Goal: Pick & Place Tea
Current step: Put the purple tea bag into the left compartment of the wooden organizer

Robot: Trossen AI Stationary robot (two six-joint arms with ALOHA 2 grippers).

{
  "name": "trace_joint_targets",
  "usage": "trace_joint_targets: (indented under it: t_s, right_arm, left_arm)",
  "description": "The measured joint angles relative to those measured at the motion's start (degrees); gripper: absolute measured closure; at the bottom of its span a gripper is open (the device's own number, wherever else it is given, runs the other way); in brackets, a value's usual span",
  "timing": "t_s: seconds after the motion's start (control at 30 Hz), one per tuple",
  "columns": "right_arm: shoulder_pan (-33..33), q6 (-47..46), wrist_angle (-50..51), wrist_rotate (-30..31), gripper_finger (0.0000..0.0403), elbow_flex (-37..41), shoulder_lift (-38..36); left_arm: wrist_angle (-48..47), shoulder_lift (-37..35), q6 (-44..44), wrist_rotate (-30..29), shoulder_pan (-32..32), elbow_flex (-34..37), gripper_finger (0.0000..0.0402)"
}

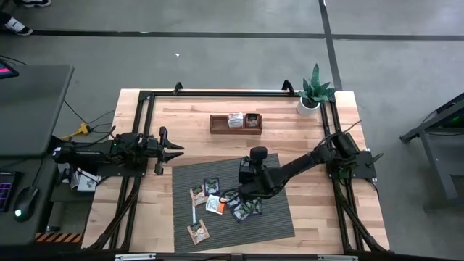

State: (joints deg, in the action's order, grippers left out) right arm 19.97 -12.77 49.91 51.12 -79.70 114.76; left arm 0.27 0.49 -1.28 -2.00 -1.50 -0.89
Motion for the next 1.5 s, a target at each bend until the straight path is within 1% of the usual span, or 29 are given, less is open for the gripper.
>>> trace_joint_targets:
  t_s: [0.17,0.4,0.53,0.73,0.87,1.0,1.07,1.17,1.23,1.33,1.4,1.5]
  right_arm:
    - [0.02,1.26,-0.08,1.92,0.0403,-0.02,-0.02]
    - [0.02,1.61,-0.25,2.98,0.0402,-0.06,-0.02]
    - [-0.31,4.4,-1.9,4.1,0.0402,-0.07,-0.08]
    - [-0.94,5.83,-4.68,3.62,0.0402,-0.09,-0.11]
    - [-1.1,9.2,-5.69,3.86,0.0402,-0.09,-0.11]
    - [-1.63,11.75,-7.46,3.6,0.0402,-0.11,-0.11]
    - [-2.09,12.22,-8.05,3.62,0.0402,-0.11,-0.11]
    - [-2.79,14.2,-9.19,3.84,0.0402,-0.11,-0.11]
    - [-3.16,16.64,-11.18,4.37,0.0402,-0.11,-0.11]
    - [-3.34,22.61,-15.82,6.37,0.0402,-0.11,-0.11]
    - [-3.41,27.71,-19.97,7.1,0.0403,-0.11,-0.11]
    - [-3.52,33.57,-24.98,7.92,0.0403,-0.11,-0.11]
  left_arm:
    - [-0.03,0.02,-4.19,0.07,-0.02,-0.49,0.0319]
    - [-0.36,0.02,-4.37,-0.03,-0.01,-0.56,0.0319]
    - [0.11,0.0,-4.46,-0.08,0.0,-0.56,0.0319]
    - [0.75,0.02,-4.31,-0.13,0.0,-0.58,0.0319]
    - [2.18,0.02,-4.33,-0.12,0.0,-0.58,0.0319]
    - [1.9,0.02,1.25,0.5,-0.02,-0.61,0.0319]
    - [3.19,0.02,1.14,-2.19,-0.02,-0.61,0.0319]
    - [5.12,0.32,1.99,-8.84,-0.02,-0.63,0.0319]
    - [6.8,1.52,3.79,-11.34,0.0,-0.63,0.0318]
    - [9.95,4.59,5.52,-11.9,0.0,-0.65,0.0309]
    - [12.7,8.06,6.25,-11.69,0.0,-0.65,0.0295]
    - [18.22,14.98,8.52,-11.86,0.0,-0.65,0.0262]
